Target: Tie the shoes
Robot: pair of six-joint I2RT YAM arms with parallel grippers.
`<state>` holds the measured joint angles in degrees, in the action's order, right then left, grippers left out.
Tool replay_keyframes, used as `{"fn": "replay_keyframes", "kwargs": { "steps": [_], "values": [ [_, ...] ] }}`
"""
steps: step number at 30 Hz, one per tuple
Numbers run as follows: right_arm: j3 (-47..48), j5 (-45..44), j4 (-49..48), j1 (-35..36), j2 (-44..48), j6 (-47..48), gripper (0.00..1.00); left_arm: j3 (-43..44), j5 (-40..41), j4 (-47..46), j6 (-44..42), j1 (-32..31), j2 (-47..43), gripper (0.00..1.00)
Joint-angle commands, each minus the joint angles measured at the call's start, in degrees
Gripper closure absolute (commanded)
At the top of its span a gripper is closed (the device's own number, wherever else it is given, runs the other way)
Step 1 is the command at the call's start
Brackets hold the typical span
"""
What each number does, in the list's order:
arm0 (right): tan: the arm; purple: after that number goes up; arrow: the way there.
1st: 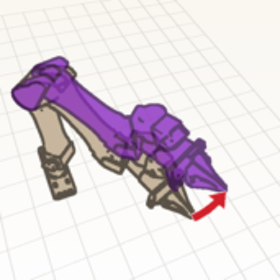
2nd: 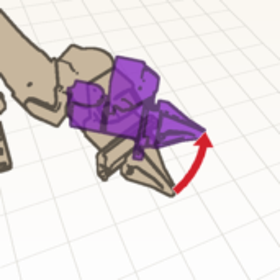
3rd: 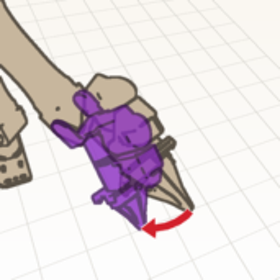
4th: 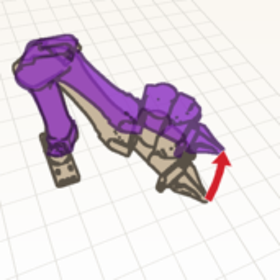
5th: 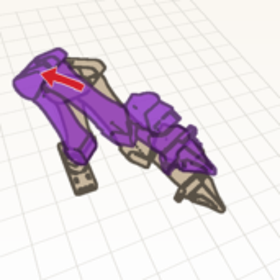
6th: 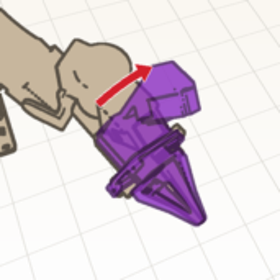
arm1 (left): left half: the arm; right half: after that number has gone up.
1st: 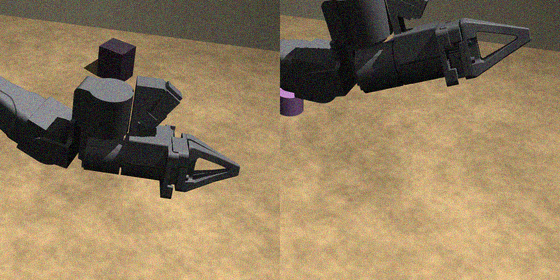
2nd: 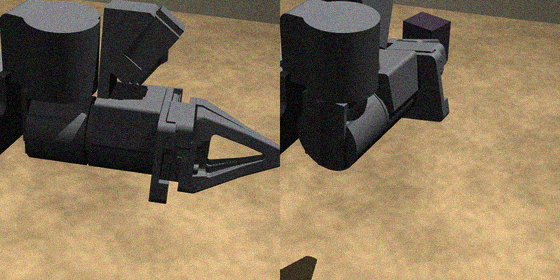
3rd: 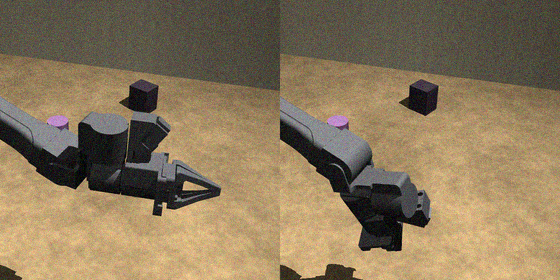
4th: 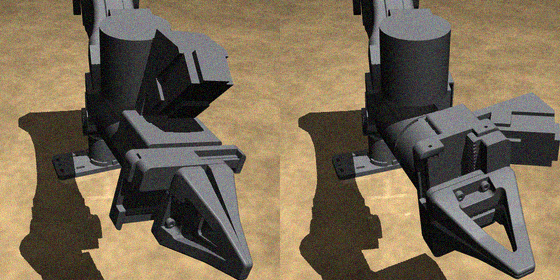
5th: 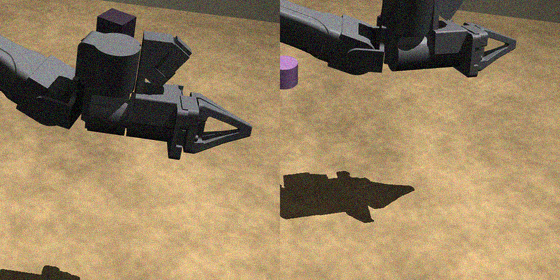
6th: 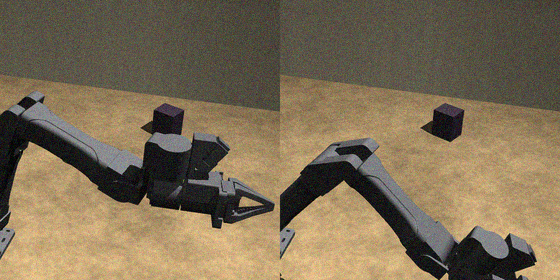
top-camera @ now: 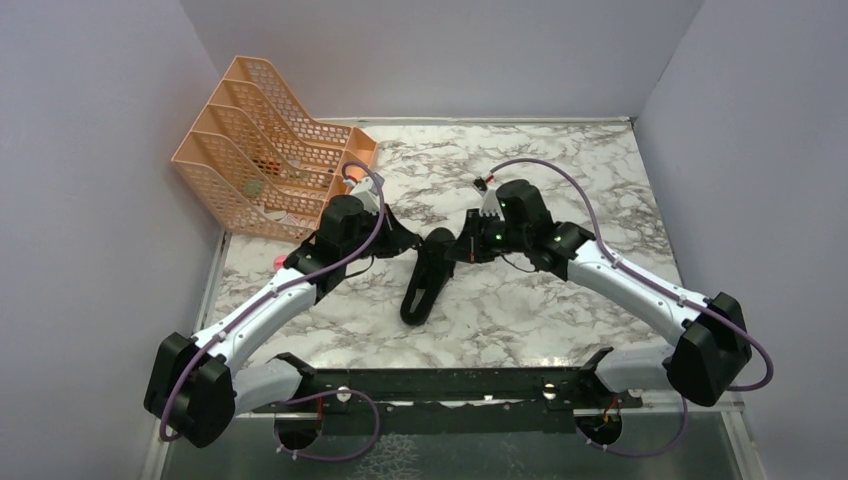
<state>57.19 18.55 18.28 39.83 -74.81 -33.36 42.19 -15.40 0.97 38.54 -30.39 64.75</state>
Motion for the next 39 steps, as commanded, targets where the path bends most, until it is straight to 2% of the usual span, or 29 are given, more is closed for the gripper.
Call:
{"fn": "replay_keyframes", "kwargs": {
  "steps": [1,7,10,13,17,22,29,32,39],
  "values": [
    [-1.7,4.9,-8.3,-1.4,-1.6,3.9,0.99,1.0,-1.1,-1.1,0.0,0.2,-0.1,1.0],
    [-5.5,7.6,-23.4,-4.2,-4.8,-2.3,0.99,0.4,-1.5,0.4,1.1,0.2,-1.2,1.0],
    [-7.2,12.4,-29.1,-6.5,-7.2,-6.4,0.99,0.8,-1.2,1.6,1.3,0.2,-1.5,1.0],
    [-6.0,15.3,-29.4,-7.2,-9.7,-8.4,0.99,0.6,-1.4,1.3,1.2,0.2,-1.9,1.0],
    [-8.2,18.7,-34.6,-9.3,-10.3,-13.9,0.99,0.1,-2.8,-0.1,1.1,0.2,-1.9,1.0],
    [-4.8,24.5,-32.2,-9.8,-15.7,-15.5,0.99,0.0,-5.1,-1.8,2.4,0.2,-0.9,1.0],
    [-6.5,25.7,-37.2,-9.9,-17.4,-20.9,0.99,-0.4,-5.3,-3.4,2.3,0.2,-1.7,1.0],
    [-7.2,27.2,-42.3,-9.9,-18.8,-23.6,0.99,-0.7,-5.4,-3.8,2.7,0.2,-1.7,1.0],
    [-5.2,27.3,-40.9,-10.8,-20.9,-23.6,0.99,-0.5,-5.5,-4.0,2.9,0.2,-1.1,1.0]
  ]
}}
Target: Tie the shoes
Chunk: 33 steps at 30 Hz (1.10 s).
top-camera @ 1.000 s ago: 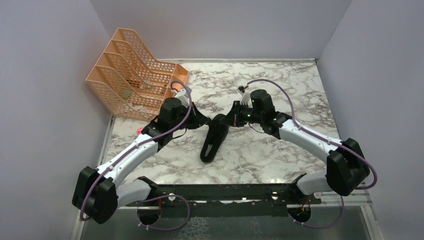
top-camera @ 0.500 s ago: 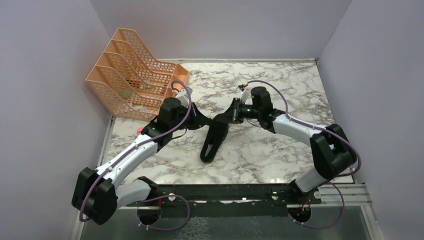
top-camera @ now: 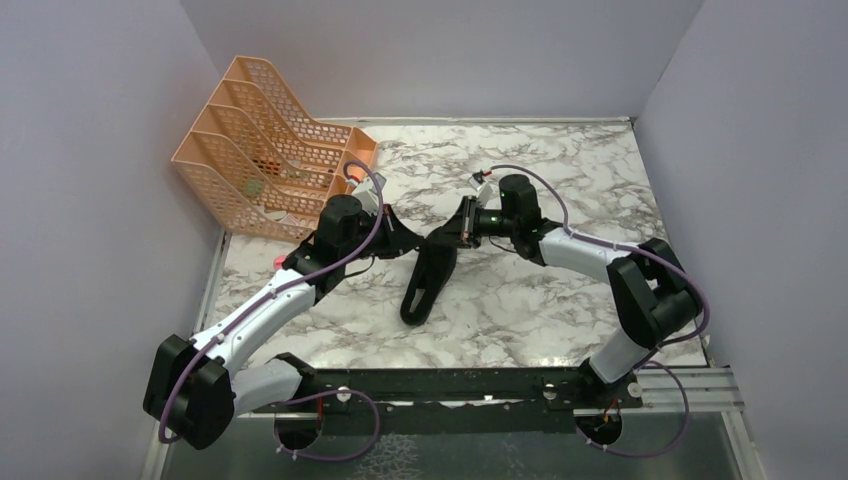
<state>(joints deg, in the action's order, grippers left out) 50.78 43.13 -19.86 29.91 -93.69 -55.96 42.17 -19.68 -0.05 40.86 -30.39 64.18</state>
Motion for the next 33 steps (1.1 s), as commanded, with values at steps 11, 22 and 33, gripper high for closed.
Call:
{"fn": "replay_keyframes", "kwargs": {
  "steps": [11,22,33],
  "values": [
    [0.5,4.8,-5.0,-0.9,-3.9,-3.3,0.99,-1.0,-1.3,-5.5,2.5,0.2,-0.3,1.0],
    [0.7,6.2,-5.4,0.0,-5.0,-6.0,0.99,-1.4,-1.1,-6.0,2.6,0.2,-1.0,1.0],
    [2.5,6.9,-3.8,1.7,-7.0,-6.1,0.99,-2.0,-0.9,-6.7,2.9,0.2,-1.3,1.0]
  ]
}}
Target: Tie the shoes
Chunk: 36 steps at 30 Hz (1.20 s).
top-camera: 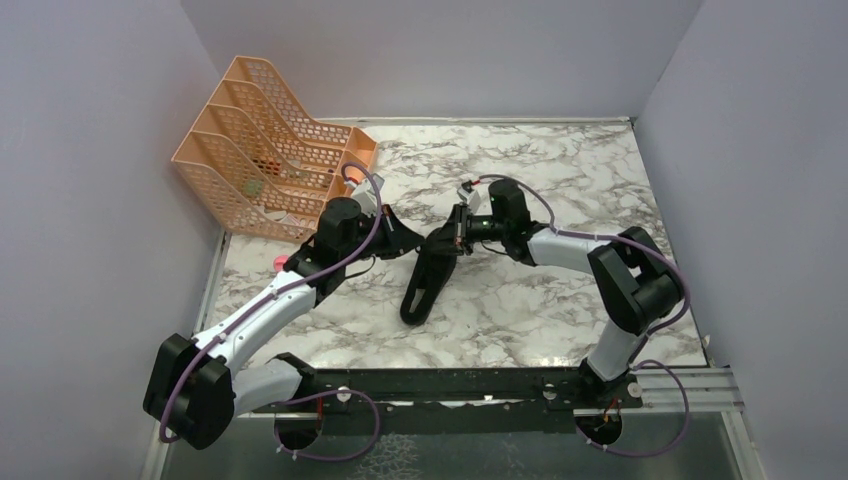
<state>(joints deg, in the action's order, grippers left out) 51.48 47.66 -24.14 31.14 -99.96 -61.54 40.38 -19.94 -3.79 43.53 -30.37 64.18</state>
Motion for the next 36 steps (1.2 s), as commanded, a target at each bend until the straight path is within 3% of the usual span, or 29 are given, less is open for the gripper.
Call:
{"fn": "replay_keyframes", "kwargs": {
  "steps": [1,8,22,36],
  "values": [
    [1.9,3.0,1.3,0.4,-0.8,-0.5,0.99,-0.2,-0.6,-3.0,0.2,0.1,-1.3,1.0],
    [5.7,7.4,15.4,0.4,-0.9,0.6,0.99,0.7,-1.3,-3.6,-0.4,0.1,-0.2,1.0],
    [5.9,3.5,3.6,0.2,-4.7,-11.9,0.99,-0.6,-2.6,-5.4,0.8,0.1,0.0,1.0],
    [4.2,4.9,2.5,-1.3,-2.2,-18.4,0.99,-0.9,-2.8,-5.5,-0.3,0.1,-0.1,1.0]
  ]
}}
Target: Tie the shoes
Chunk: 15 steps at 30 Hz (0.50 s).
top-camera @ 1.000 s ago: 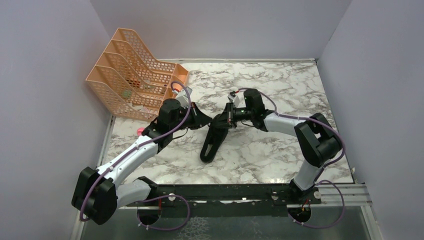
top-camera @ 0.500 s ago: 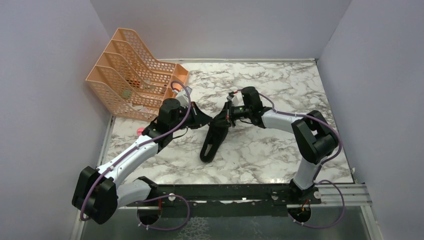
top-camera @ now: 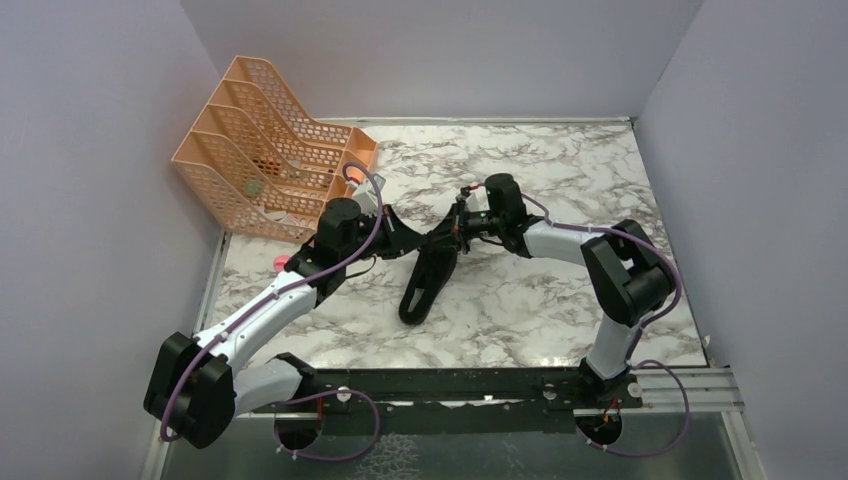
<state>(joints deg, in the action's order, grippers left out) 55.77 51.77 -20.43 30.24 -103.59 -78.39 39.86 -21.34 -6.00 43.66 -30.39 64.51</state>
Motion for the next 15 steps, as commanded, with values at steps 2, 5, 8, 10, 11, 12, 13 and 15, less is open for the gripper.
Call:
{"fn": "replay_keyframes", "kwargs": {
  "steps": [2,5,8,10,11,12,13,15],
  "values": [
    [1.1,0.2,3.0,0.2,1.3,0.7,0.99,-0.1,-1.6,-3.3,-0.5,0.2,-0.3,1.0],
    [-0.8,-0.9,-1.1,0.3,1.3,-1.0,0.99,-0.3,-1.7,-3.9,-0.3,0.2,-0.4,1.0],
    [-0.3,-1.3,-0.8,0.9,0.6,-0.8,0.99,-0.5,-1.7,-3.9,-0.3,0.2,-0.5,1.0],
    [1.0,-2.5,3.1,1.7,1.1,1.7,0.99,-0.3,-1.3,-3.3,-0.5,0.2,-0.7,1.0],
    [1.6,-3.3,5.0,2.1,1.5,2.8,0.99,-0.3,-0.6,-2.8,-0.6,0.2,-1.0,1.0],
    [1.8,-4.2,7.0,2.4,2.1,3.8,0.99,-0.2,0.6,-2.0,-0.6,0.2,-1.3,1.0],
    [2.1,-5.6,8.8,2.7,2.7,4.8,0.99,-0.3,2.4,-1.6,-0.4,0.2,-1.8,1.0],
    [2.3,-8.6,10.6,3.7,4.0,7.2,0.99,-1.2,4.7,-1.9,2.1,0.2,-2.9,1.0]
  ]
}}
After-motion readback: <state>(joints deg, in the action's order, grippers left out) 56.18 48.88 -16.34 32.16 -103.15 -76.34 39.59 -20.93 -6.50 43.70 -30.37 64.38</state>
